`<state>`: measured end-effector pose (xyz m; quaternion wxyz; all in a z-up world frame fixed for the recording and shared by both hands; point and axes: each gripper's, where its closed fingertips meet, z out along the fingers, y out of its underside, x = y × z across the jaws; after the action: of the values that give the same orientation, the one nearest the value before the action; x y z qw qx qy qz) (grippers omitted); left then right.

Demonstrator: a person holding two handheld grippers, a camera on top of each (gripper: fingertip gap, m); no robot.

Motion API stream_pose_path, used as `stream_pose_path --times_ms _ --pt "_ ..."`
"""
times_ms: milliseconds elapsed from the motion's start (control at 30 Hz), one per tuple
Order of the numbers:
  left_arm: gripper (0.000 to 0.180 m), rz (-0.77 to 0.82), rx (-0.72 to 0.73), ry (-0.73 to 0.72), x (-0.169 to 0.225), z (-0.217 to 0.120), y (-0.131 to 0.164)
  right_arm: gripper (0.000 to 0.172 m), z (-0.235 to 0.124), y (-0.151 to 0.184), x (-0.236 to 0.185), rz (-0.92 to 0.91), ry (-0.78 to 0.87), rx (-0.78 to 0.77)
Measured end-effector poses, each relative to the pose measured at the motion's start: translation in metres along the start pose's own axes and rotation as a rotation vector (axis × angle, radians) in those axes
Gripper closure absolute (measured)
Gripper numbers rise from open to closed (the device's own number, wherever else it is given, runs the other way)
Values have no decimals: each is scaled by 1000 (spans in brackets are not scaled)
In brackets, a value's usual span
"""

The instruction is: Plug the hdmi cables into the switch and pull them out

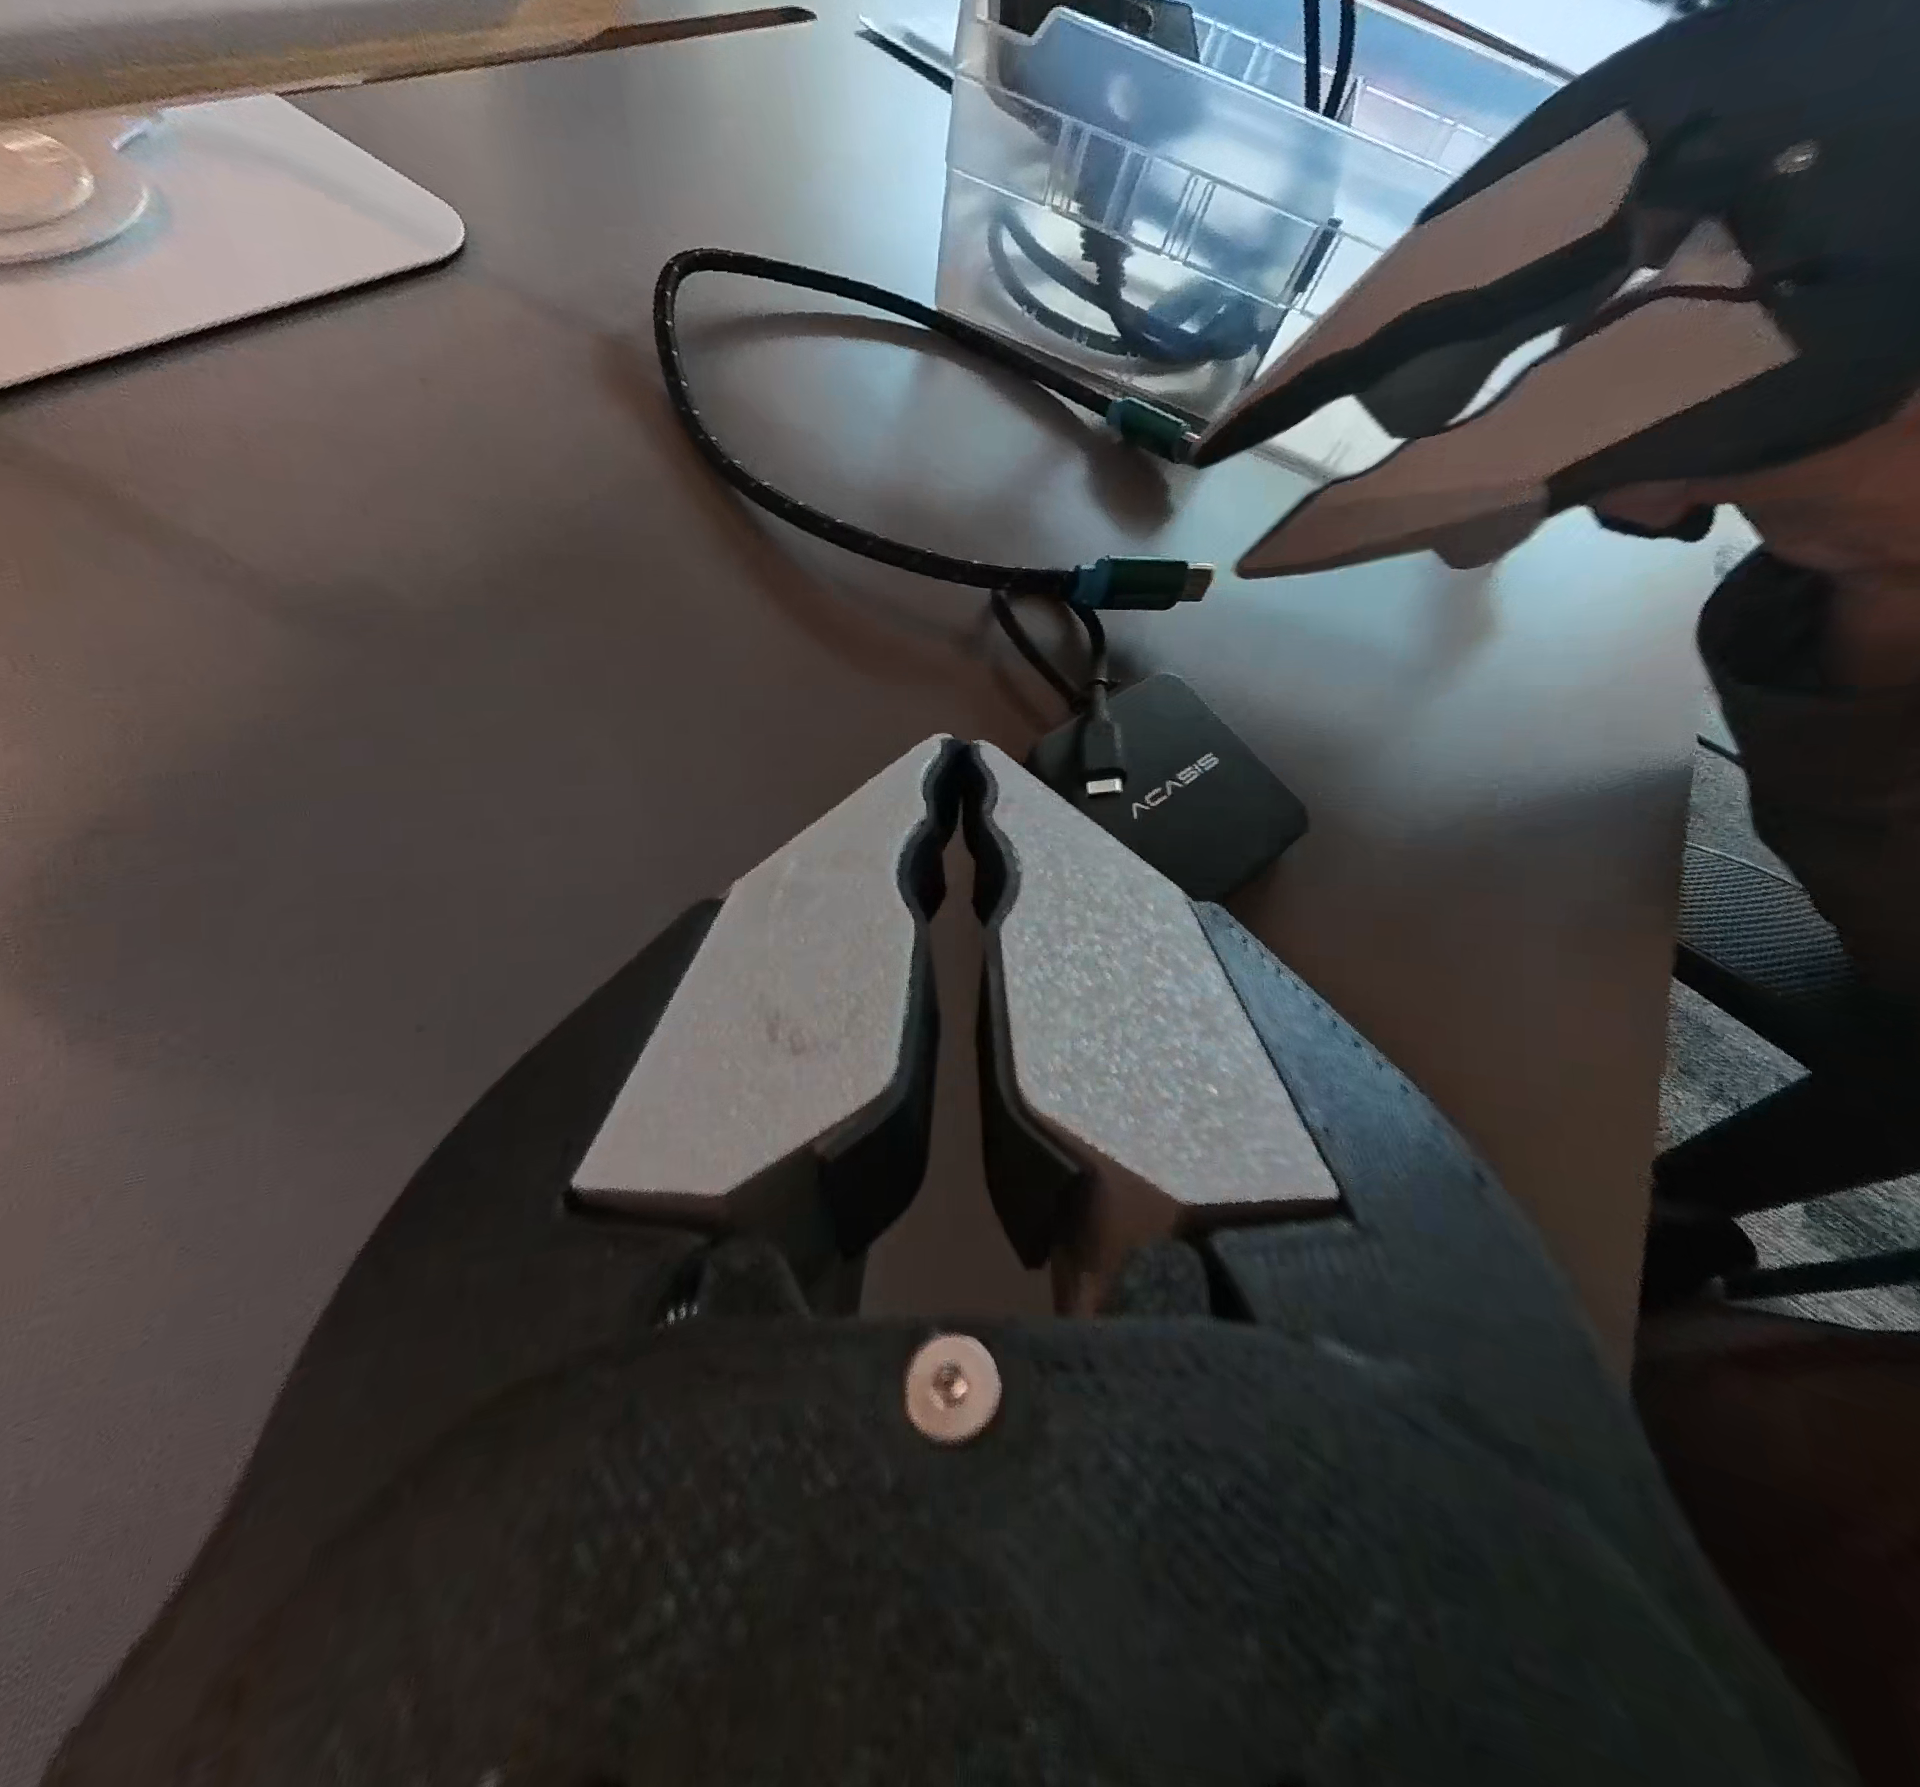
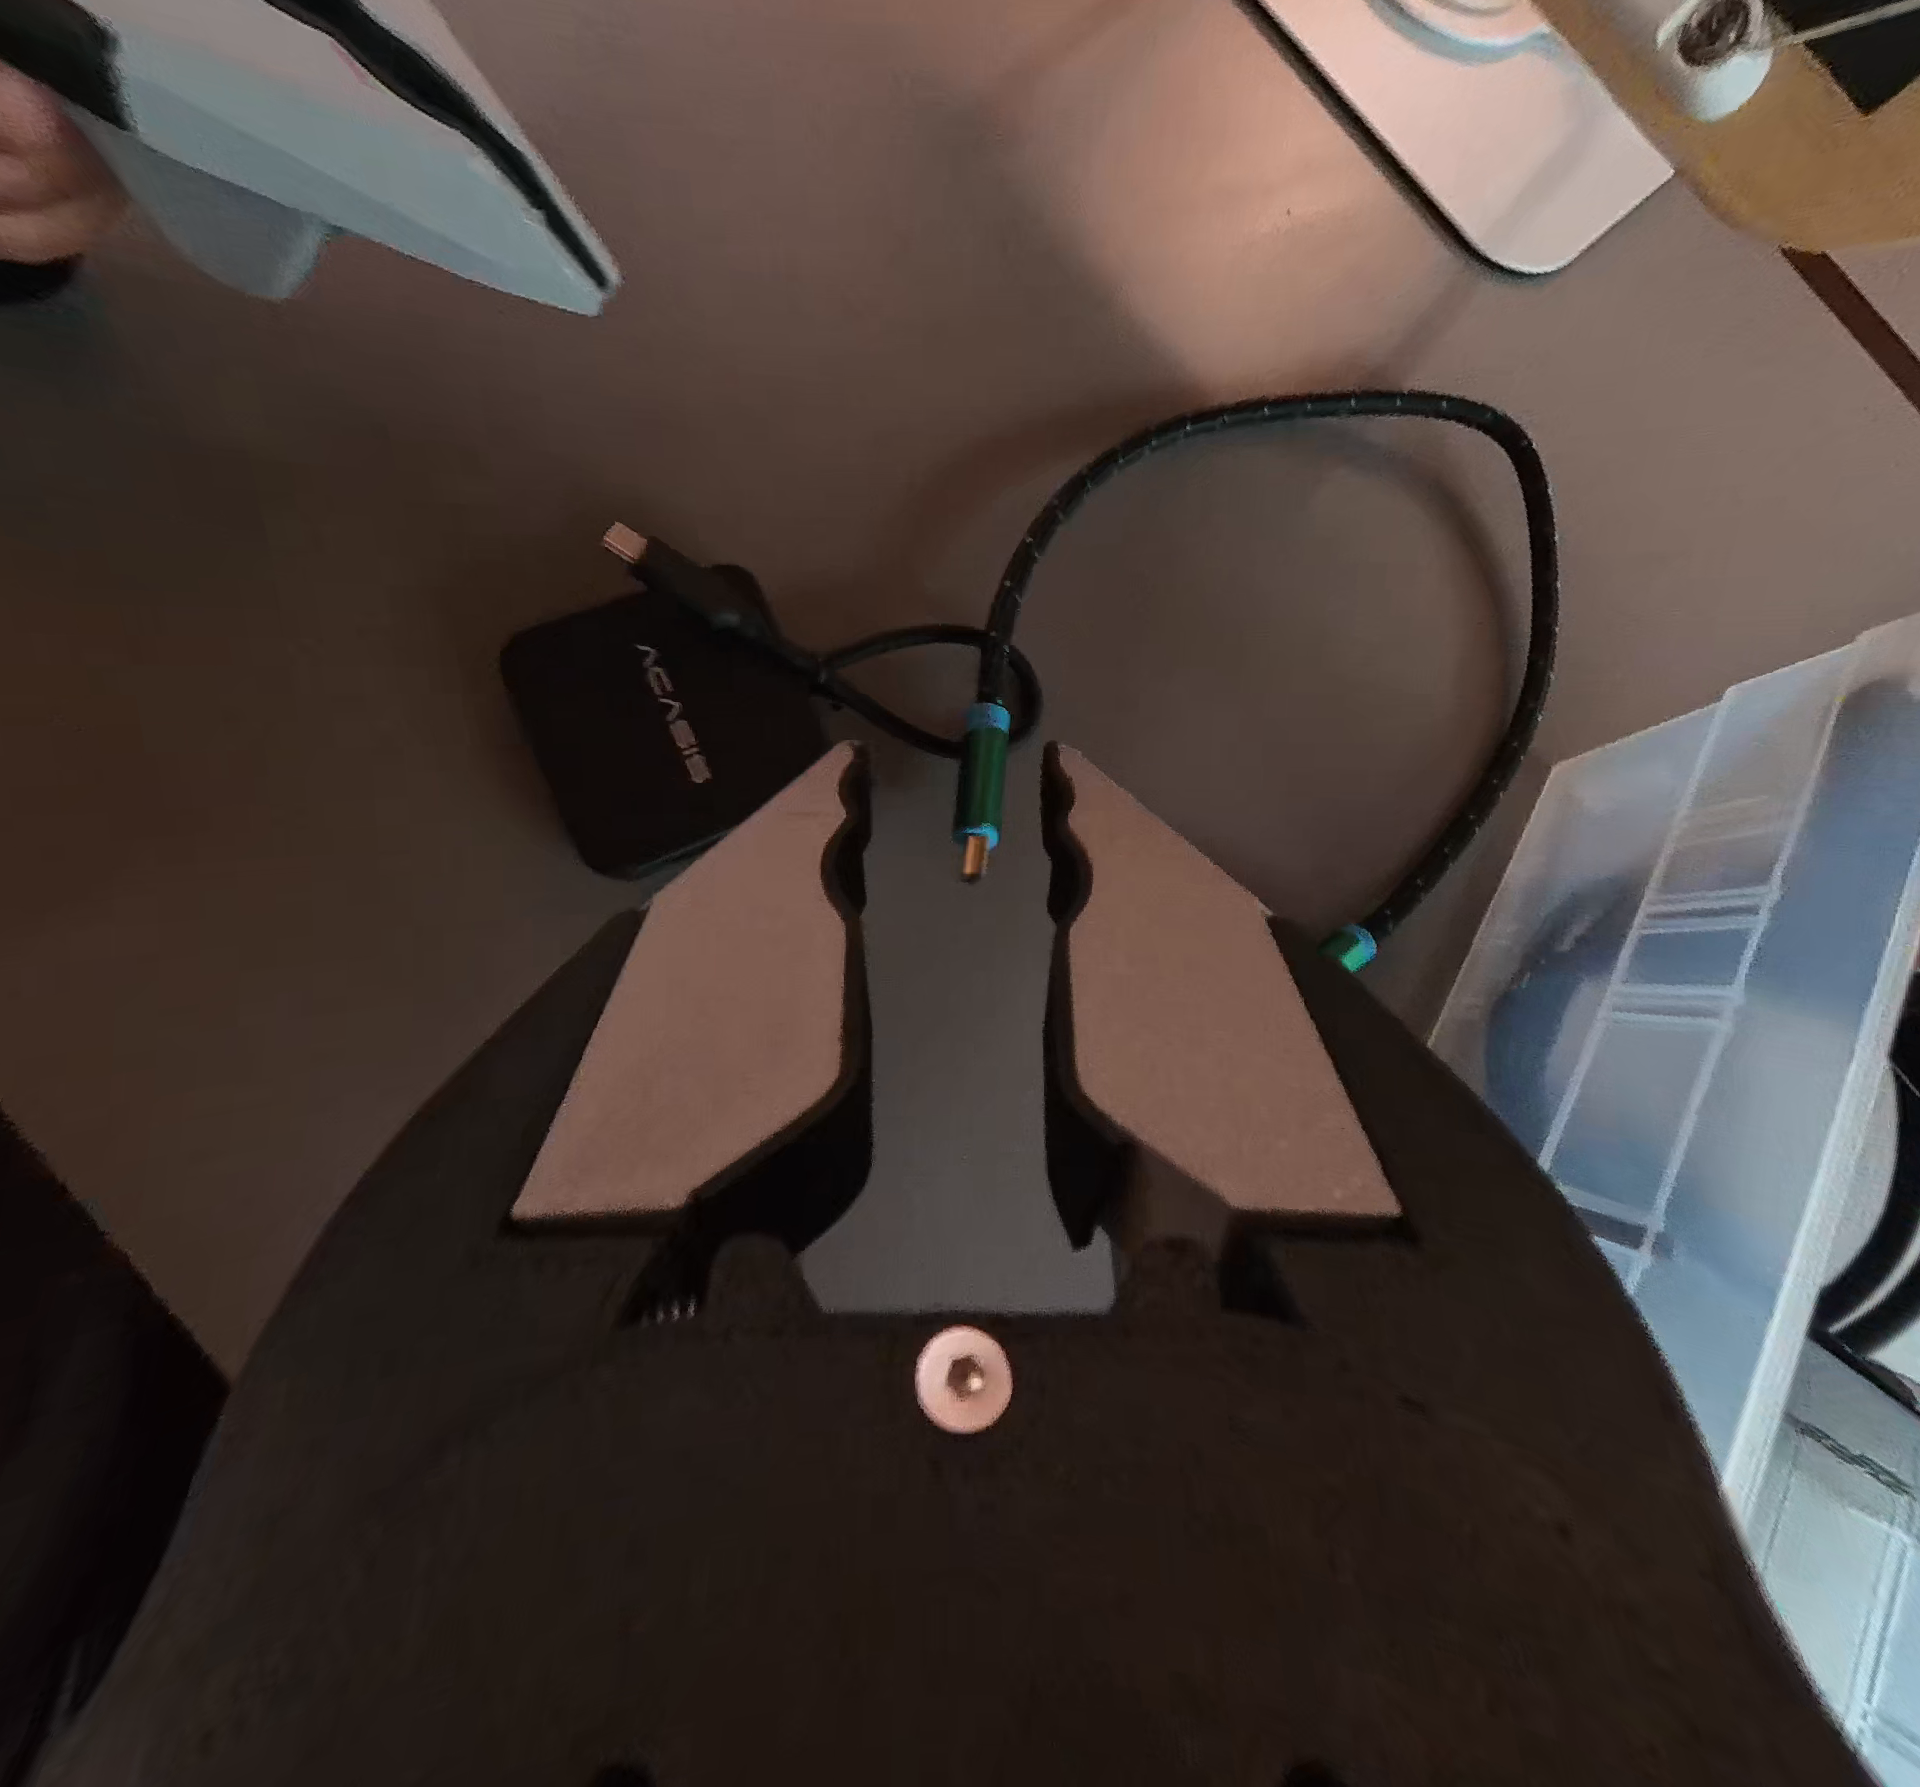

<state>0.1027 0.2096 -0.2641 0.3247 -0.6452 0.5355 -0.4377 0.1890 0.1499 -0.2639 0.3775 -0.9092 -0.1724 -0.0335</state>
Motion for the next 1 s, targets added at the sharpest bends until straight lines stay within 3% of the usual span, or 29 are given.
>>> stream_pose_path --times_ms 167,300,533,700,767,833,1000 --pt "180 -34 41 24 -1 -1 -5 129 -10 -12 -18 -54 -48 41" --pt "180 -54 62 7 -7 -2 -7 117 -12 -20 -46 -121 -184 90" --pt "180 -37 73 12 -5 -3 -8 103 17 12 -59 -182 -256 -56" --pt "180 46 42 10 4 1 -5 99 35 18 -56 -202 -236 -67" --pt "145 106 31 65 16 2 -2 100 36 18 -56 -197 -247 -58" --pt "140 152 22 67 21 3 -1 110 36 19 -59 -197 -276 -62" --pt "122 271 4 66 32 6 3 110 37 17 -59 -144 -293 -57"
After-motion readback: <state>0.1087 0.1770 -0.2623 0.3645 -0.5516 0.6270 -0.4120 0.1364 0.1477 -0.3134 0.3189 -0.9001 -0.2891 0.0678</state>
